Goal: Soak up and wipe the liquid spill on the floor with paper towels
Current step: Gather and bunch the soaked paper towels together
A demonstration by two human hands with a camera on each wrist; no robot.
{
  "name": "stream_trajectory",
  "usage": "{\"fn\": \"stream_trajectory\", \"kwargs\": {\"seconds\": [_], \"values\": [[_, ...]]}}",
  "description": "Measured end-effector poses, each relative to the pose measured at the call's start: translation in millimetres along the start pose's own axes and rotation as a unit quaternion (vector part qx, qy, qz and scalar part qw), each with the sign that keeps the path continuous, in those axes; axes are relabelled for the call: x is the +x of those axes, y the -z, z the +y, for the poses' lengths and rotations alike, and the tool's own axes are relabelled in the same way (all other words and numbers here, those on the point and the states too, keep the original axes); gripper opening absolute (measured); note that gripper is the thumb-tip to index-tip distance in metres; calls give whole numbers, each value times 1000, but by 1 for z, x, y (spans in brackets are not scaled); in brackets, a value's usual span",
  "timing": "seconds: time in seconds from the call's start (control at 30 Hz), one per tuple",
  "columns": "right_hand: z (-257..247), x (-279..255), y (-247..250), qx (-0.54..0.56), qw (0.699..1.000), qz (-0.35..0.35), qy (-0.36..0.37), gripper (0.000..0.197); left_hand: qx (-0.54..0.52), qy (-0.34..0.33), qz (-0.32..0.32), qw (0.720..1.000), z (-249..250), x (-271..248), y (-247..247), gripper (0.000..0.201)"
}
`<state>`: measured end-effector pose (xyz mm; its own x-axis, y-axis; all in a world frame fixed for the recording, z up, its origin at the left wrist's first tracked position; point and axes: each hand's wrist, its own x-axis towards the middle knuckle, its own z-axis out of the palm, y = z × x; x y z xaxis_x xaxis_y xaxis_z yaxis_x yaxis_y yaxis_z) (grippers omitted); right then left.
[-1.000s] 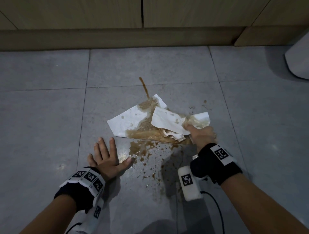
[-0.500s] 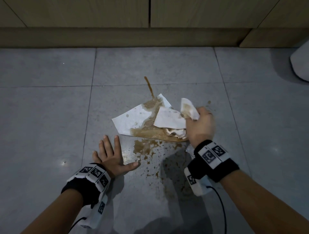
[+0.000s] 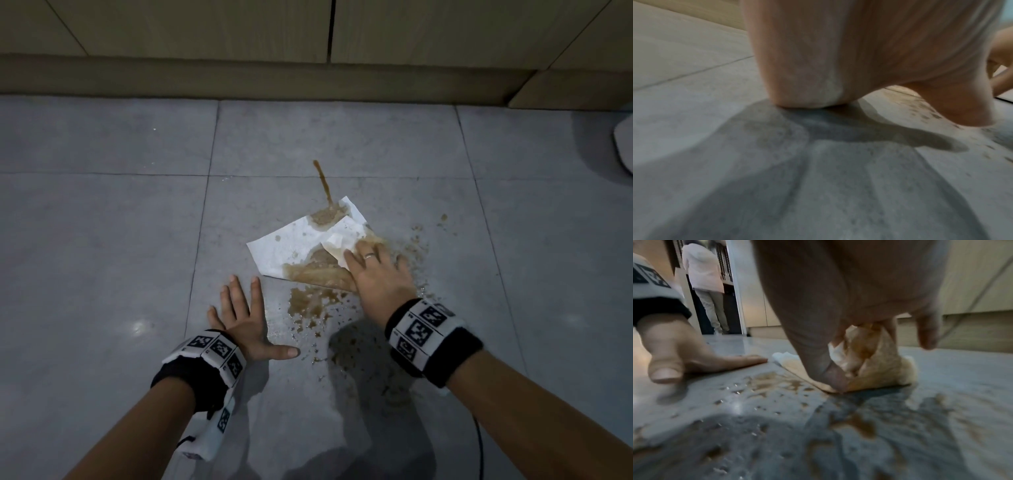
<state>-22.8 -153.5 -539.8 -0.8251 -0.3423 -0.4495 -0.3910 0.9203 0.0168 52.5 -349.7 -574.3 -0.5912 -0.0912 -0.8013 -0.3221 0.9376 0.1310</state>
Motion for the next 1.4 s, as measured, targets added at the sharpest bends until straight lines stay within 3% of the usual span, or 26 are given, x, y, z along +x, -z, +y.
{"fn": "stream_trajectory", "kwargs": {"seconds": [0.13,0.3,0.67,0.83,0.93,1.0,1.1,1.23,1.33,1.4], "values": [[15,7,8,-53,998,-21,41,66,0,-1,-2,1000,-1,1,-1,143],[18,15,18,-116,989,-2,92,34,4,-5,25,1000,-1,1,-5,143],[13,26,60,-154,972,-135,112,38,4,-11,24,1000,-4,4,-6,146],[15,54,88,-68,985,-111,116,44,4,-11,12,1000,-3,2,-3,142],[23,76,92,40,990,-96,94,54,2,-13,-4,1000,-4,2,0,142],[30,87,86,140,983,-105,51,66,4,-14,-9,1000,-4,2,1,142],[41,99,72,235,964,-128,4,65,2,-10,-10,1000,-3,2,1,141],[52,108,57,288,949,-120,-35,63,-7,-13,-9,1000,-2,2,2,147],[54,113,54,302,945,-100,-71,75,-8,-20,-35,999,-3,0,7,160],[54,113,57,301,941,-128,-90,81,-11,-22,-43,999,-2,-1,9,162]]}}
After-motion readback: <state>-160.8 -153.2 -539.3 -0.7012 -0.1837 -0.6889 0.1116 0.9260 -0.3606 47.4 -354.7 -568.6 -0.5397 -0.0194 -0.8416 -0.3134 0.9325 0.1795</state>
